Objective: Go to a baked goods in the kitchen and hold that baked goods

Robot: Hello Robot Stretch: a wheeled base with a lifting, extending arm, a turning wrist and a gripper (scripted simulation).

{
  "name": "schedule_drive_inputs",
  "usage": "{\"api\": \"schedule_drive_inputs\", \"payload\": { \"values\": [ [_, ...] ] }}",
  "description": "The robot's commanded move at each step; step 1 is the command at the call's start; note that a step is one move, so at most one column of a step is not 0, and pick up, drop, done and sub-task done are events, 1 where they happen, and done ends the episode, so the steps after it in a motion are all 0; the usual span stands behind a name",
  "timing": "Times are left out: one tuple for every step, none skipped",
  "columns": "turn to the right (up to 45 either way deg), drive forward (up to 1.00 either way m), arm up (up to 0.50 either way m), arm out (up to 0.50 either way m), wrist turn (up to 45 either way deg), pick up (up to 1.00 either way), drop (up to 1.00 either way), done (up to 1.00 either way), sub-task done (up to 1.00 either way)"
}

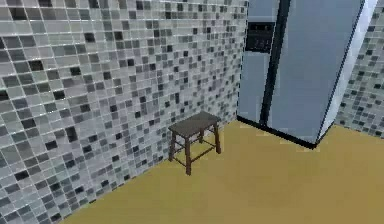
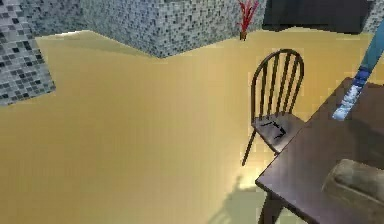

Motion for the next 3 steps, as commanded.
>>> {"api": "schedule_drive_inputs", "payload": {
  "values": [
    [45.0,0.0,0.0,0.0,0.0,0.0,0.0,0.0,0.0],
    [0.0,0.0,0.5,0.0,0.0,0.0,0.0,0.0,0.0],
    [0.0,0.0,0.38,0.0,0.0,0.0,0.0,0.0,0.0]
  ]
}}
